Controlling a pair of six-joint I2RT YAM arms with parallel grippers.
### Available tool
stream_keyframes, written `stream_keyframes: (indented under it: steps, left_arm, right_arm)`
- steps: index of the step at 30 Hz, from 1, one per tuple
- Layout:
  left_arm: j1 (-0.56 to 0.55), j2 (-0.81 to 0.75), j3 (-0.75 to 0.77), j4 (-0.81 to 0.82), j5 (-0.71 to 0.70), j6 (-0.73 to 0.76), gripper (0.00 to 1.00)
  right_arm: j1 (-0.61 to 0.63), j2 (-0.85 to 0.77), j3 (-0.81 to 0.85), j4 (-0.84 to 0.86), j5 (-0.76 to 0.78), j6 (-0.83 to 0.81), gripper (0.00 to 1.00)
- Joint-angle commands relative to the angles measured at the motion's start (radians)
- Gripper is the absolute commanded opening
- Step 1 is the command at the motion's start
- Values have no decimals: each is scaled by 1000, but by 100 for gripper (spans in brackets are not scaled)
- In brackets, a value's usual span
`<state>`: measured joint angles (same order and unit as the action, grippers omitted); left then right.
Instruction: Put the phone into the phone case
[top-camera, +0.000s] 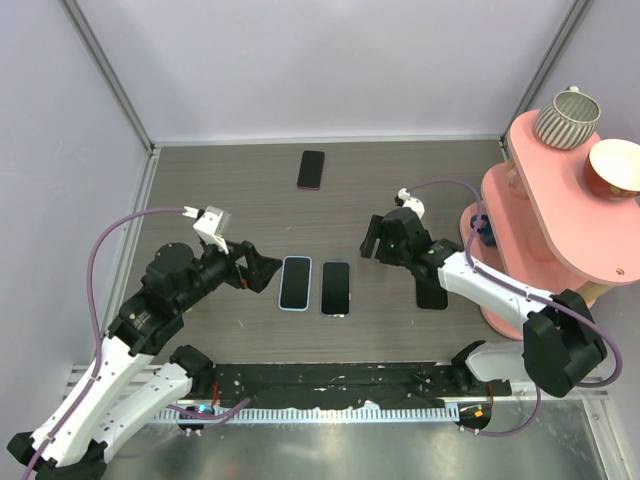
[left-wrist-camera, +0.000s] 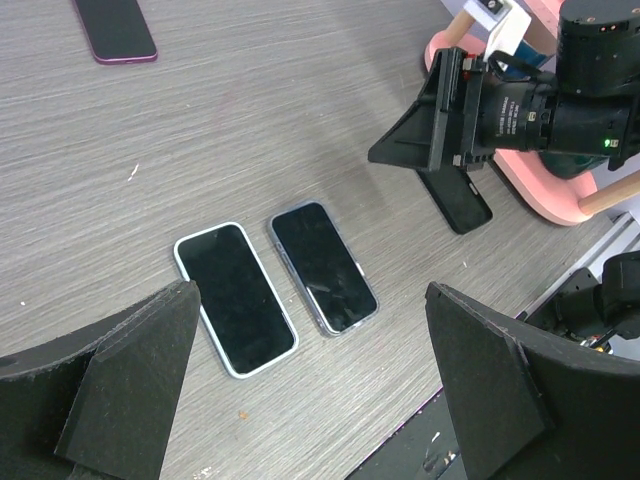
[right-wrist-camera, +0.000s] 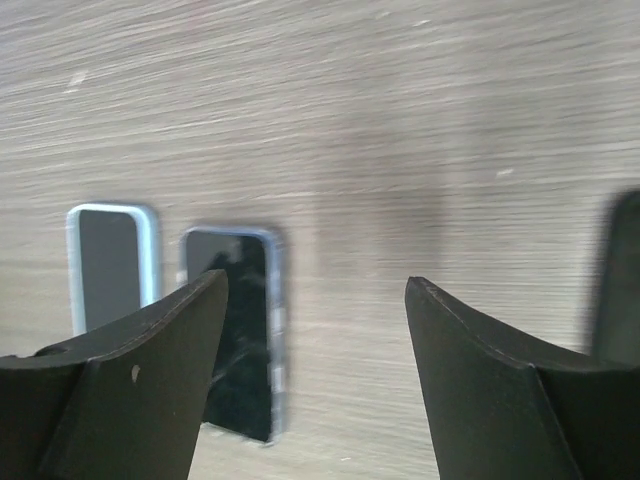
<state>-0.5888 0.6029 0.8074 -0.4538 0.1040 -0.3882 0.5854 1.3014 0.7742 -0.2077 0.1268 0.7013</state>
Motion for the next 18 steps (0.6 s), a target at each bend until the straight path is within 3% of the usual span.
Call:
stream_keyframes:
  steps: [1,5,11,13,15,18]
  left_arm:
    - [1,6,-5,37,-21,3,100]
    - [0,11,-5,33,-38,5,100]
    - [0,41,6,38,-162,-1,100]
    - [0,98,35,38,-260,2,100]
    - [0,206,107,30,-321,17,100]
    - [1,371,264,-20,-458,28,100]
  right_arm:
    - [4,-4,88,-192,325,-175,78]
    - [2,59,174,-200,364,-250,78]
    - [2,147,327,-206,269,-191,78]
    - [2,144,330,-203,272,-177,82]
    - [4,124,309,-202,267,-171,92]
    - [4,43,236,-165,225,-175,94]
